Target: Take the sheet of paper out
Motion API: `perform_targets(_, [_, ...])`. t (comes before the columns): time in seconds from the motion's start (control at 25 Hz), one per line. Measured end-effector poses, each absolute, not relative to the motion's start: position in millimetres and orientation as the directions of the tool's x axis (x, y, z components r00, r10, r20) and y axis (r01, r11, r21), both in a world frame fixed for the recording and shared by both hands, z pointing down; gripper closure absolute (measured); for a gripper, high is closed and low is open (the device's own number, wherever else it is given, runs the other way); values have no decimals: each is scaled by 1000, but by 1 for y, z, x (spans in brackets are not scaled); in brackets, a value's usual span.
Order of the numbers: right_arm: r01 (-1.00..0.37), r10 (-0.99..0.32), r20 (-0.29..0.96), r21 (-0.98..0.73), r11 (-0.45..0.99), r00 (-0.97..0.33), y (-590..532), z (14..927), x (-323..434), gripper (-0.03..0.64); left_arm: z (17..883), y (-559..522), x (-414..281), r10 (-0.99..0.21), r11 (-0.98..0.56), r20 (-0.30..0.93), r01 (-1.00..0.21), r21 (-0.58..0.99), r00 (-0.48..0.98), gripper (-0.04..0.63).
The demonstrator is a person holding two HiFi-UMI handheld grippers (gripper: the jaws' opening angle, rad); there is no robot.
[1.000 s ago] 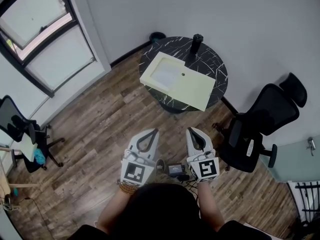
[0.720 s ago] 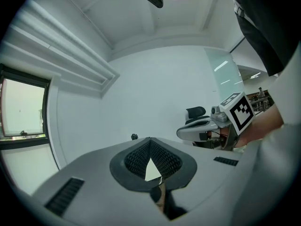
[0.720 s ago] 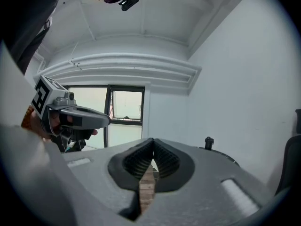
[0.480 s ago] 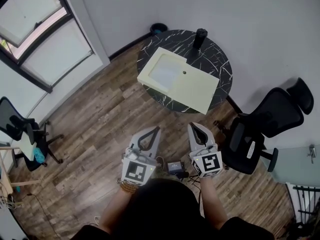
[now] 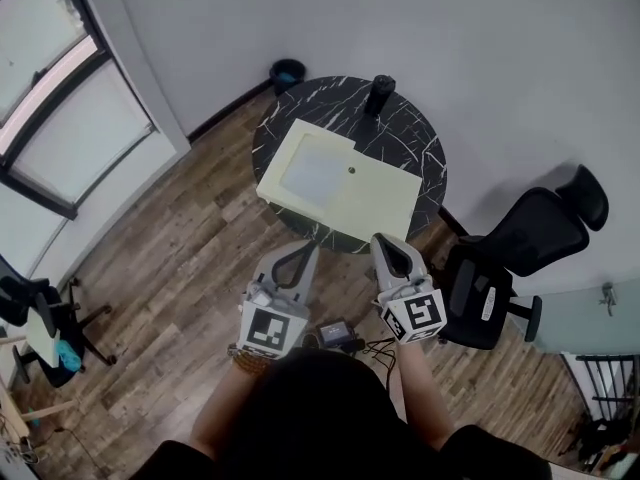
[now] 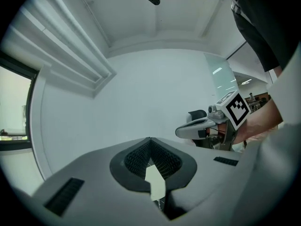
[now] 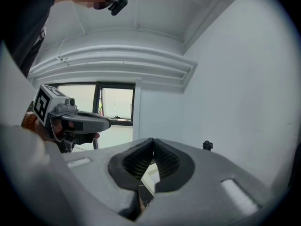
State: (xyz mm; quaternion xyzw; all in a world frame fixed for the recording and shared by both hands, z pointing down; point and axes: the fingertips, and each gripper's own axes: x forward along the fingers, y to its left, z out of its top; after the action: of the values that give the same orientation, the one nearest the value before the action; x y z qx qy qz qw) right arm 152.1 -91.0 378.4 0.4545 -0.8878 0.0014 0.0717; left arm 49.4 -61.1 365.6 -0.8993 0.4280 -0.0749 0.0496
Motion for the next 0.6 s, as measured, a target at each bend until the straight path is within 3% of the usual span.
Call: perform_targets(0.6, [-871,-869,227,129,474,-440,-199,411,141,618,375,-150,-7,-741,-671,81,-741,-28,667,601])
